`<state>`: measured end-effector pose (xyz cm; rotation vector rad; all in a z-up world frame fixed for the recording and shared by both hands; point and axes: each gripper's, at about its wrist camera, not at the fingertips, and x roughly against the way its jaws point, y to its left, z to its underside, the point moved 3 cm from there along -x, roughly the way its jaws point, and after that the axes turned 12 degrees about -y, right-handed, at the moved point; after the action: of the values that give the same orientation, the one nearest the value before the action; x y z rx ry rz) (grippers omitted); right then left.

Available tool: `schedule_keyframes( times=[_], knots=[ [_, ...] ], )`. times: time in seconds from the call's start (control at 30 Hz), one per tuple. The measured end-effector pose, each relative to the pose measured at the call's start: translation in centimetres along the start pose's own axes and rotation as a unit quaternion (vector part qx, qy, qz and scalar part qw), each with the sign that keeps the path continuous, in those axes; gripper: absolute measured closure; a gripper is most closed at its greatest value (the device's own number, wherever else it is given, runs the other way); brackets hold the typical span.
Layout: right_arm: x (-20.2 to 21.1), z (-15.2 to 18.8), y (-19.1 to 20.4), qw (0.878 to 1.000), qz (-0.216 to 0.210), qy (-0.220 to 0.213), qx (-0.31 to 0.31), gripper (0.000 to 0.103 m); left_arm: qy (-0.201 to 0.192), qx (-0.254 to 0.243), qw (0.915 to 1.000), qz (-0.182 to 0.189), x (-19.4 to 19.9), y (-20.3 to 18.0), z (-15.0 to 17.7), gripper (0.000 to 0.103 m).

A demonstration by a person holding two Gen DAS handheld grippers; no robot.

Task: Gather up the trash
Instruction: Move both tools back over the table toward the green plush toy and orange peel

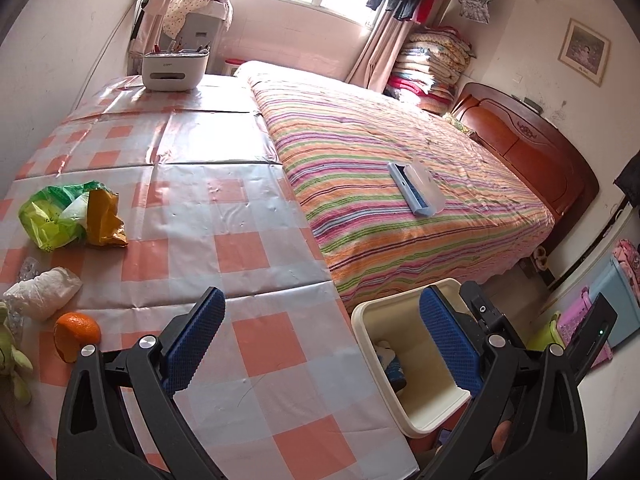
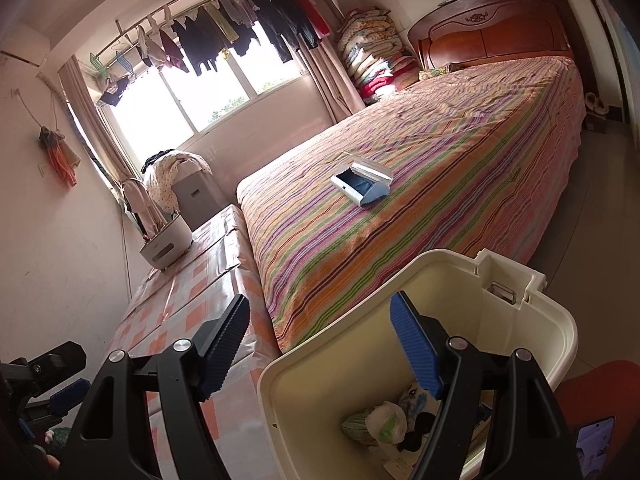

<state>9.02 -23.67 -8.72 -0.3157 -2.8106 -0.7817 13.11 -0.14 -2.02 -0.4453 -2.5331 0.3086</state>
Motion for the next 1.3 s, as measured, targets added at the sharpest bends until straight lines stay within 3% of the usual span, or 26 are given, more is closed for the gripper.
schedule_keyframes(
  times=[0.4, 0.63, 0.87, 1.0, 1.13, 1.3],
  knots=[
    [-0.6, 2.6, 4.3, 0.998, -0.053, 0.031, 0.03, 0.032, -0.051, 0.035, 0.9948, -0.081, 6.8, 8.6, -3.0, 0.007],
    [-0.7, 4.6, 7.3, 0.993, -0.095, 0.054, 0.055, 0.032, -0.068, 0.067, 0.9846, -0.147, 11.4, 15.2, -3.9, 0.007],
    [-0.2, 7.6, 10.8, 0.978, -0.159, 0.098, 0.089, 0.032, -0.06, 0.081, 0.9744, -0.201, 14.9, 20.6, -3.6, 0.007],
    [0.3, 9.7, 13.5, 0.962, -0.212, 0.133, 0.11, 0.032, -0.043, 0.086, 0.9713, -0.217, 15.7, 22.8, -2.9, 0.007],
    [0.7, 11.6, 17.3, 0.937, -0.269, 0.167, 0.148, 0.032, -0.028, 0.083, 0.97, -0.227, 15.8, 23.9, -2.1, 0.007],
    [1.2, 14.2, 22.4, 0.895, -0.333, 0.199, 0.22, 0.032, 0.01, 0.068, 0.9693, -0.236, 14.9, 25.0, -0.7, 0.007]
  ],
)
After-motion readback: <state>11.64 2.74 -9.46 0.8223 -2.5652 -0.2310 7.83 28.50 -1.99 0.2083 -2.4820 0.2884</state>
